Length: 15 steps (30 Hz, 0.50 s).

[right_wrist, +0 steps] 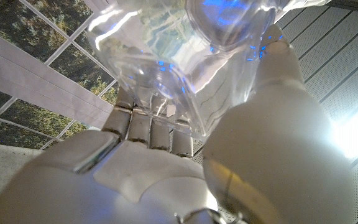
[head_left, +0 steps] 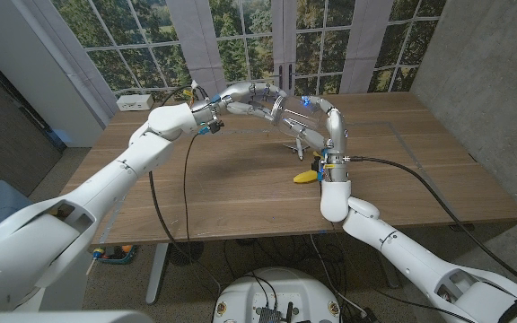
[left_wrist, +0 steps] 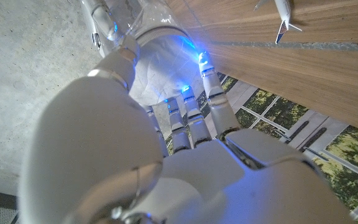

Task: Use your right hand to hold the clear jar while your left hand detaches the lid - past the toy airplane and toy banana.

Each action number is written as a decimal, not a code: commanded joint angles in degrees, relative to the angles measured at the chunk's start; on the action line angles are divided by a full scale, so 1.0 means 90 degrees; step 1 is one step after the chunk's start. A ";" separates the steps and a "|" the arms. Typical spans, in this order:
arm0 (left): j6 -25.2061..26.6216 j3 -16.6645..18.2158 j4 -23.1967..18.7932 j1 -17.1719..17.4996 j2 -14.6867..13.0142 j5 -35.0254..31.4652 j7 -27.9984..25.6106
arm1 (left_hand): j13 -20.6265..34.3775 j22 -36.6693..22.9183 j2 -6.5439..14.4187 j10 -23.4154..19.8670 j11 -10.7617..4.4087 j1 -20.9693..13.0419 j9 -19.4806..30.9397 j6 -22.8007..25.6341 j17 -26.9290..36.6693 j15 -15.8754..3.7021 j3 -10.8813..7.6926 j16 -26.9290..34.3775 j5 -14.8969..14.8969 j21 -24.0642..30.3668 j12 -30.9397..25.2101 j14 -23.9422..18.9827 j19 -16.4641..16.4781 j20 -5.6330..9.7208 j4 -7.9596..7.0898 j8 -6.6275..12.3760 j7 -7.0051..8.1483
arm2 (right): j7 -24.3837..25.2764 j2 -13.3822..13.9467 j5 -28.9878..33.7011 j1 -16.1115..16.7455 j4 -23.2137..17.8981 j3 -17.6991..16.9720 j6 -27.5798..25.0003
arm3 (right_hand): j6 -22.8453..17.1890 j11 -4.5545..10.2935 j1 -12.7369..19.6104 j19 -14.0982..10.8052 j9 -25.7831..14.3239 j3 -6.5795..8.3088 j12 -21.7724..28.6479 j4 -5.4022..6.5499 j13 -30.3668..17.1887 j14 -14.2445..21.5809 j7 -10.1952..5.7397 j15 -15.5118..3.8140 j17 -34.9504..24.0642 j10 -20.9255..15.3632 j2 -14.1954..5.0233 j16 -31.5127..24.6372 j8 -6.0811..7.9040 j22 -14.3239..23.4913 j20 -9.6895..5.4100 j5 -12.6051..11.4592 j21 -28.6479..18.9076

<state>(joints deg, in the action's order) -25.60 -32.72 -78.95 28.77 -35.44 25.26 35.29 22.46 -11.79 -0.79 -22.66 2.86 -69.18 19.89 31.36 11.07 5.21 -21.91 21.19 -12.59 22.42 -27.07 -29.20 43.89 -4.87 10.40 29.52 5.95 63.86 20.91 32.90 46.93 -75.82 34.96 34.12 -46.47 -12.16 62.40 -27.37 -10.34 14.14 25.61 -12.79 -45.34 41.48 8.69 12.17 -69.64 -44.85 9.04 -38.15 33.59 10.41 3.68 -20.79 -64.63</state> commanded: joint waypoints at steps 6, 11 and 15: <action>0.0971 0.0306 -0.1012 0.0669 -0.0175 0.0370 -0.1019 | 0.1159 -0.0358 0.0638 -0.2717 -0.0531 -0.1325 0.0576 0.1488 0.1201 -0.2110 0.0384 0.0858 0.0027 0.1613 -0.0379 -0.3262 0.2115 0.1920 -0.0062 0.0608 -0.1039 | 0.0015 -0.0168 0.0680 0.0317 -0.0174 -0.0485 0.0119 | -0.1986 0.2560 0.0479 0.0769 -0.0129 0.0618 -0.0032 0.0546 -0.0157 0.1881 -0.1862 -0.2799 -0.0024 -0.2622 -0.0665 -0.0034 0.0050 0.0011 -0.1441 -0.0024 -0.0037; 0.1764 0.0353 -0.1352 0.0781 -0.0281 0.0862 -0.1070 | 0.0916 -0.0325 0.0763 -0.3539 -0.0385 -0.0986 0.0424 0.1516 0.0717 -0.2076 0.0368 0.0619 0.0058 0.2227 -0.0303 -0.4087 0.2406 0.1893 -0.0149 0.0406 -0.1260 | 0.0015 -0.0217 0.0944 0.0434 -0.0255 -0.0650 0.0175 | -0.1987 0.2562 0.0484 0.0790 -0.0130 0.0619 -0.0039 0.0542 -0.0170 0.1875 -0.1871 -0.2801 -0.0025 -0.2622 -0.0662 -0.0029 0.0048 0.0012 -0.1441 -0.0023 -0.0034; 0.2693 0.0384 -0.1641 0.0825 -0.0370 0.1443 -0.1094 | 0.0659 -0.0178 0.0853 -0.4042 -0.0245 -0.0582 0.0411 0.1530 0.0395 -0.2059 0.0344 0.0481 0.0102 0.2511 -0.0221 -0.4560 0.2600 0.1868 -0.0219 0.0287 -0.1509 | 0.0015 -0.0251 0.1142 0.0512 -0.0300 -0.0762 0.0267 | -0.1981 0.2565 0.0483 0.0794 -0.0130 0.0619 -0.0037 0.0541 -0.0183 0.1867 -0.1878 -0.2799 -0.0025 -0.2630 -0.0658 -0.0023 0.0043 0.0012 -0.1435 -0.0023 -0.0036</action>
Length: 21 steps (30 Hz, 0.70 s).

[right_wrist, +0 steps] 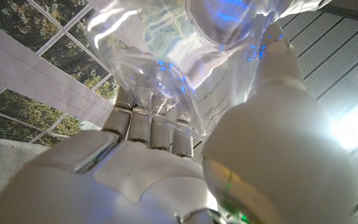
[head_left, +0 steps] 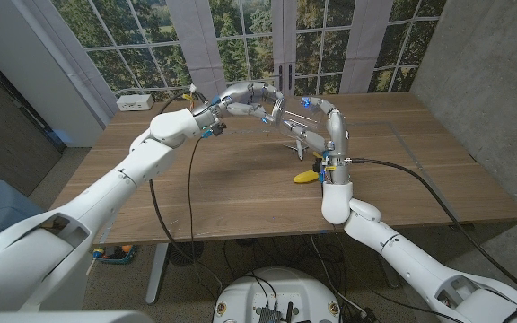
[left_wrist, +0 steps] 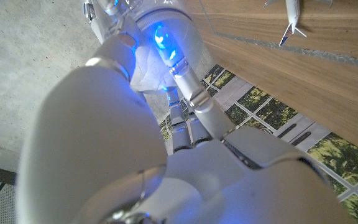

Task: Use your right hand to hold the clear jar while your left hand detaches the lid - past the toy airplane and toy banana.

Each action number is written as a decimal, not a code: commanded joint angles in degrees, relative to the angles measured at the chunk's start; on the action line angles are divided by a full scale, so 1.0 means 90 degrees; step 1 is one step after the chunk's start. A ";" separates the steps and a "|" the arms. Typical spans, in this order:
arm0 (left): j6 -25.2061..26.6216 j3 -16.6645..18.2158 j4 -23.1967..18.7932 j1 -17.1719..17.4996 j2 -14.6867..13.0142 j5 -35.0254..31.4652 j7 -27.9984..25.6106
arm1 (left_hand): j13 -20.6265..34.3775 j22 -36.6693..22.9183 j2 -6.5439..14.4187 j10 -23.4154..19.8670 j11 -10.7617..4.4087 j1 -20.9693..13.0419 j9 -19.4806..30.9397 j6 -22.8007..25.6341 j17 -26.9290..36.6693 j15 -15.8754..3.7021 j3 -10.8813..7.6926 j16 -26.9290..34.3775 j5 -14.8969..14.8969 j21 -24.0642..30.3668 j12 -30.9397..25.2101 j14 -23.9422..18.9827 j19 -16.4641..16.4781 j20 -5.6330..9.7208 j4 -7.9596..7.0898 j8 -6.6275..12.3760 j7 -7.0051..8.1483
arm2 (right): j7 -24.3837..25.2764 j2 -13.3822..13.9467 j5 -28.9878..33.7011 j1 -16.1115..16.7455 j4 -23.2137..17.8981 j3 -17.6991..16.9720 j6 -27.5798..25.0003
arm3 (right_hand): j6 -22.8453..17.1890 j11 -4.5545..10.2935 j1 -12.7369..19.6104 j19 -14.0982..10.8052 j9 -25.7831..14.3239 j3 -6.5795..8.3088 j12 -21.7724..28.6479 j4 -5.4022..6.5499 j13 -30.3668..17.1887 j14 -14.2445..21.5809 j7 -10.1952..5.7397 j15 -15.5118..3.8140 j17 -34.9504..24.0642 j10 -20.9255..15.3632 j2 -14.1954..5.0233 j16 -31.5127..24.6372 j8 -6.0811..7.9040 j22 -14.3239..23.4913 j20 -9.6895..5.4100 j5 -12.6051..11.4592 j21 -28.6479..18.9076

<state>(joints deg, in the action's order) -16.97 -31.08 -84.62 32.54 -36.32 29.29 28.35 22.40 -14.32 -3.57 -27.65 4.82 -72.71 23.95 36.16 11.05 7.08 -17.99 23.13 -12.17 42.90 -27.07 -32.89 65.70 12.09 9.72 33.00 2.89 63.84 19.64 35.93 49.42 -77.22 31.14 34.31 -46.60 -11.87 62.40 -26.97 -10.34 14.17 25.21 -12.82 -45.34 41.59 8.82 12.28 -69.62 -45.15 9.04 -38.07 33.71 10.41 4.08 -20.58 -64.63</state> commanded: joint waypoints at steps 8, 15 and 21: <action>0.3869 0.0092 -0.1214 0.0022 -0.0443 0.2103 -0.0095 | -0.0168 0.0456 0.1301 -0.3858 -0.0169 0.0941 -0.0001 0.1221 -0.0087 -0.2240 -0.0358 -0.0287 0.0142 0.0464 0.0217 -0.4445 0.0470 -0.0033 -0.0257 -0.0548 -0.1703 | 0.0018 -0.0287 0.1375 0.0421 -0.0229 -0.0664 0.0382 | -0.1971 0.2537 0.0478 0.0766 -0.0131 0.0617 -0.0018 0.0547 -0.0178 0.1845 -0.1896 -0.2814 -0.0028 -0.2609 -0.0659 -0.0021 0.0026 0.0013 -0.1479 -0.0047 -0.0039; 0.4770 0.0047 -0.1173 -0.0217 -0.0451 0.2561 -0.0031 | -0.0789 0.0501 0.1440 -0.4270 0.0075 0.2104 0.0051 0.1710 -0.0094 -0.2154 -0.0807 -0.0589 0.0219 0.0419 0.0537 -0.4828 0.0771 -0.0072 -0.0447 -0.0889 -0.1709 | 0.0018 -0.0344 0.1611 0.0488 -0.0276 -0.0786 0.0382 | -0.1982 0.2542 0.0483 0.0774 -0.0131 0.0621 -0.0034 0.0542 -0.0189 0.1832 -0.1894 -0.2816 -0.0029 -0.2619 -0.0652 -0.0010 0.0023 0.0013 -0.1486 -0.0048 -0.0044; 0.5361 0.0000 -0.1304 -0.0356 -0.0551 0.2676 -0.0233 | -0.0872 0.0523 0.1434 -0.4523 0.0274 0.3158 0.0110 0.1914 -0.0110 -0.2074 -0.1076 -0.0713 0.0247 0.0273 0.0614 -0.5092 0.1052 -0.0154 -0.0787 -0.1100 -0.1707 | 0.0018 -0.0530 0.2137 0.0554 -0.0236 -0.1057 0.0360 | -0.1980 0.2540 0.0486 0.0785 -0.0131 0.0625 -0.0052 0.0541 -0.0201 0.1827 -0.1897 -0.2815 -0.0028 -0.2605 -0.0655 -0.0004 0.0017 0.0013 -0.1492 -0.0050 -0.0045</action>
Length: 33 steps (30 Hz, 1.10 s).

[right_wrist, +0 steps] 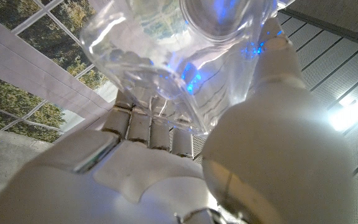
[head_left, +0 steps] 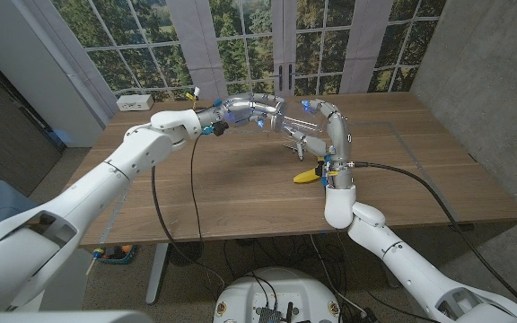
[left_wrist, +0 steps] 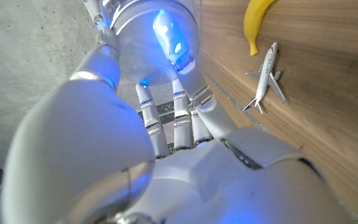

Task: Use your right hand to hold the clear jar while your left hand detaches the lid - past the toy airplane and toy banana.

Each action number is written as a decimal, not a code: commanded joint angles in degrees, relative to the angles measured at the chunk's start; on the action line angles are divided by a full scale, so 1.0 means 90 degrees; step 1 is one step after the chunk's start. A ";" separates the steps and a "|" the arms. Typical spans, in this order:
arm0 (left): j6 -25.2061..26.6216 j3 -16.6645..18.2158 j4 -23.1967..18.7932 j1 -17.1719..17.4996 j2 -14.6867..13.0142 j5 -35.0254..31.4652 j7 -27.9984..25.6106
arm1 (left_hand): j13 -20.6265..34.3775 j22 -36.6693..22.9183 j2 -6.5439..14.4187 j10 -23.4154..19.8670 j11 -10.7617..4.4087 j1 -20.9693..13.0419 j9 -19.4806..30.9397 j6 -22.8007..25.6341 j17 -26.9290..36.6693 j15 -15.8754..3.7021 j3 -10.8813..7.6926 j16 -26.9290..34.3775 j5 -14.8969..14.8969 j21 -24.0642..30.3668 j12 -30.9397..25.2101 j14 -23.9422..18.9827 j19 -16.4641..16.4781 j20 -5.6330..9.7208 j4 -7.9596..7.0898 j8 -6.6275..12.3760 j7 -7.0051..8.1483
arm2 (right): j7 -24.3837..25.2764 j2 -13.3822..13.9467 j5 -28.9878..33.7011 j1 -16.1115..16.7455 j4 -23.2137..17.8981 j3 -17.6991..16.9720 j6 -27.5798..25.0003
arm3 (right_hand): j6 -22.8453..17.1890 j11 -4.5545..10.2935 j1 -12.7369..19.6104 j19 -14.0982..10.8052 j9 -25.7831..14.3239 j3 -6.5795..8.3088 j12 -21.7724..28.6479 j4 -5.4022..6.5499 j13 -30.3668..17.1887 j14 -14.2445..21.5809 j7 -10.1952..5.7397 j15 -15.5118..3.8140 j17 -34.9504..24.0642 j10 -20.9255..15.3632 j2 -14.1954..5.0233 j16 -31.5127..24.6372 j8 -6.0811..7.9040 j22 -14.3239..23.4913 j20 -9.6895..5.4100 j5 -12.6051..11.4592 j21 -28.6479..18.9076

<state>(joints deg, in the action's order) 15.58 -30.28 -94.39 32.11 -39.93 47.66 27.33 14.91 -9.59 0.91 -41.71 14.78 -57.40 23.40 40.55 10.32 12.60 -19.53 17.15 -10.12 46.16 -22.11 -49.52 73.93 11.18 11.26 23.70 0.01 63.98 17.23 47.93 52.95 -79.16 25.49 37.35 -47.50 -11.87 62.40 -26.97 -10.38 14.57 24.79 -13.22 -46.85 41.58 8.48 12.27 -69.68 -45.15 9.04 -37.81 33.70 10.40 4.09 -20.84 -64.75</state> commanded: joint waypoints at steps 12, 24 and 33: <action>0.2750 -0.0426 -0.0080 -0.0880 -0.0220 0.0670 0.0089 | 0.0051 -0.0027 0.1205 -0.3398 -0.0681 0.2531 0.0300 0.1914 0.0000 -0.2471 -0.1526 0.0284 -0.0086 -0.0333 0.0028 -0.3535 0.0324 -0.0238 -0.1642 -0.0138 -0.1355 | 0.0002 -0.0439 0.0958 0.0184 0.0058 -0.0687 0.0184 | -0.1891 0.2539 0.0485 0.0793 -0.0126 0.0585 -0.0031 0.0587 -0.0033 0.1830 -0.1862 -0.2814 -0.0022 -0.2617 -0.0656 -0.0026 0.0014 0.0014 -0.1494 -0.0022 -0.0036; 0.0250 -0.0006 -0.0561 0.0190 -0.0223 -0.0450 -0.0832 | 0.0531 -0.0120 0.0735 -0.2110 -0.0931 0.3561 0.0427 0.0644 0.0074 -0.2239 -0.2231 0.0296 0.0002 -0.0599 0.0543 -0.2322 -0.0631 -0.0635 -0.1931 -0.1000 -0.1341 | 0.0002 -0.0329 0.0764 0.0135 0.0073 -0.0554 0.0024 | -0.1887 0.2541 0.0491 0.0795 -0.0129 0.0591 -0.0039 0.0584 -0.0069 0.1830 -0.1858 -0.2814 -0.0022 -0.2621 -0.0656 -0.0018 0.0005 0.0014 -0.1500 -0.0023 -0.0043; -0.1481 0.0208 -0.0111 0.0670 0.0160 -0.0717 -0.0652 | 0.0129 -0.0041 -0.0099 0.2155 -0.0708 0.5152 -0.0537 -0.2641 0.0040 -0.1059 -0.2082 -0.0792 -0.0044 -0.2465 0.1326 0.2185 -0.3234 -0.2057 -0.1029 -0.1486 -0.0631 | 0.0002 -0.0323 0.0696 0.0118 0.0083 -0.0503 -0.0067 | -0.1902 0.2529 0.0494 0.0799 -0.0129 0.0595 -0.0063 0.0583 -0.0061 0.1833 -0.1857 -0.2814 -0.0022 -0.2642 -0.0657 -0.0012 0.0004 0.0013 -0.1504 -0.0022 -0.0049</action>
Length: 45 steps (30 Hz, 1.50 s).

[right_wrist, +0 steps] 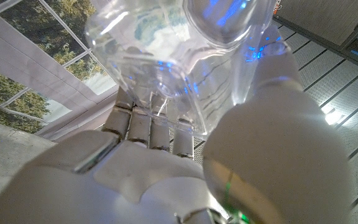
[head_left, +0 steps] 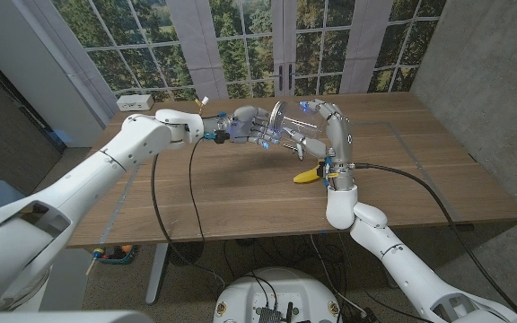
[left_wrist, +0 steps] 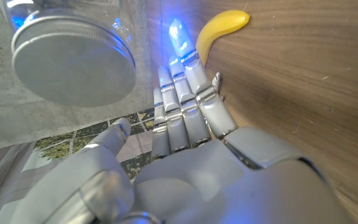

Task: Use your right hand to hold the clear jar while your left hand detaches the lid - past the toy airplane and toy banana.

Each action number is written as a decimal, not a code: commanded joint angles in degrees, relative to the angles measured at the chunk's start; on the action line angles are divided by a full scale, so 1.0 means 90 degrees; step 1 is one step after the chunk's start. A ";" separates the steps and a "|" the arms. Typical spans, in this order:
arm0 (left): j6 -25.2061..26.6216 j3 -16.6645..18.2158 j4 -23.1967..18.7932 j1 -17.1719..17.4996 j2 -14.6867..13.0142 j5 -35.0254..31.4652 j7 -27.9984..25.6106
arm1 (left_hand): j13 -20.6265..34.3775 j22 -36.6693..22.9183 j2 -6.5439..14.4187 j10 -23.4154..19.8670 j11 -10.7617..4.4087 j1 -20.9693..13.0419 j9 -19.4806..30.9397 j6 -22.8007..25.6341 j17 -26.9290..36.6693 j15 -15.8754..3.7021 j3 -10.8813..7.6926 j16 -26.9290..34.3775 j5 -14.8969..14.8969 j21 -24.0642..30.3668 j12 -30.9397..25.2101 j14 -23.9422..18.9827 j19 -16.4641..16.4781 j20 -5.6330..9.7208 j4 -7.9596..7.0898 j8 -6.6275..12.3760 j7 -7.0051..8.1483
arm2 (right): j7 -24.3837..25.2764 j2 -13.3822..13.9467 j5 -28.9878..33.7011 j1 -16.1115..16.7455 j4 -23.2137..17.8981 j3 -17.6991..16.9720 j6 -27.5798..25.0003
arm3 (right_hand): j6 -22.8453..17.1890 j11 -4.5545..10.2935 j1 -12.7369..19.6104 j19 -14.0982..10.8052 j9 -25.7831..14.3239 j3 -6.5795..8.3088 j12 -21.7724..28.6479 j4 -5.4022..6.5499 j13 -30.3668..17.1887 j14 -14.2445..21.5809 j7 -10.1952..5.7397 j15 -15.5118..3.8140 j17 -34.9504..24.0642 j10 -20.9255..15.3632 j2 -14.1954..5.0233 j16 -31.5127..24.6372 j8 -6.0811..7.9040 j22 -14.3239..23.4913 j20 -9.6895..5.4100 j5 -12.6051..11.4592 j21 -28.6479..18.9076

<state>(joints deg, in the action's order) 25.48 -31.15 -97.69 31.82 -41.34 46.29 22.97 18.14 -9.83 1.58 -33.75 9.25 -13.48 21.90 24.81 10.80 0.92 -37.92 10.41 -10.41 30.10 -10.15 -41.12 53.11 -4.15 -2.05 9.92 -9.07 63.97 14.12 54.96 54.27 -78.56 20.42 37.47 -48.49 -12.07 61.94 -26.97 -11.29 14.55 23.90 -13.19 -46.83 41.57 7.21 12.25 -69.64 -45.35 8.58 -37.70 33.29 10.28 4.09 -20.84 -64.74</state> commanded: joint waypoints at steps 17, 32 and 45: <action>-0.5134 -0.0107 0.1818 -0.0137 0.0546 -0.1925 0.1432 | -0.0621 -0.0025 -0.0646 0.3359 -0.1069 -0.1363 -0.1095 -0.2195 -0.0047 -0.0032 -0.0195 -0.0020 -0.0012 -0.2020 -0.0076 0.3335 -0.2542 -0.0500 0.1479 0.0176 0.2401 | 0.0003 0.0188 -0.0363 -0.0135 -0.0022 0.0348 -0.0322 | -0.1788 0.2561 0.0543 0.0795 -0.0029 0.0600 0.0003 0.0580 -0.0090 0.1849 -0.1718 -0.2815 -0.0028 -0.2622 -0.0599 -0.0019 0.0038 0.0026 -0.1509 -0.0020 -0.0062; -0.5055 -0.0498 0.2418 -0.0916 0.0573 -0.1989 0.2784 | -0.0598 -0.0027 -0.1030 0.3076 -0.0957 -0.3017 -0.1038 -0.1877 -0.0048 -0.0088 -0.0237 0.0156 -0.0072 -0.1969 -0.0406 0.2973 -0.1869 -0.0214 0.1460 0.0500 0.2397 | 0.0003 0.0127 -0.0385 -0.0237 0.0081 0.0384 -0.0333 | -0.1784 0.2564 0.0537 0.0804 -0.0031 0.0601 -0.0018 0.0584 -0.0100 0.1848 -0.1722 -0.2814 -0.0029 -0.2647 -0.0595 -0.0012 0.0027 0.0025 -0.1508 -0.0022 -0.0066; -0.5050 -0.0465 0.2800 -0.1039 0.0820 -0.1740 0.3106 | -0.0368 -0.0055 -0.0724 0.2475 -0.0860 -0.4032 -0.0827 -0.1259 0.0067 -0.0544 -0.0012 0.0378 -0.0165 -0.1920 -0.0704 0.2232 -0.1423 0.0202 0.1390 0.0892 0.2248 | 0.0003 0.0099 -0.0410 -0.0287 0.0123 0.0383 -0.0313 | -0.1791 0.2563 0.0533 0.0805 -0.0033 0.0603 -0.0042 0.0587 -0.0098 0.1853 -0.1725 -0.2814 -0.0030 -0.2664 -0.0600 -0.0008 0.0023 0.0025 -0.1505 -0.0021 -0.0072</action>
<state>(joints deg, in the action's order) -19.15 -35.06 -75.33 24.05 -35.43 30.08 48.32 13.99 -10.02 -5.80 -10.38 1.60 -48.05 13.84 12.65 10.83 -2.23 -38.55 13.05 -11.47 12.52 -15.74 -19.50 39.58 -3.34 10.51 17.17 11.73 64.02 15.16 51.61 52.10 -77.79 23.72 34.69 -48.50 -12.28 61.94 -26.97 -11.30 14.54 23.53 -13.19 -46.85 41.56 7.22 12.25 -69.61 -45.56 8.58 -37.59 33.08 10.29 4.09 -20.80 -65.07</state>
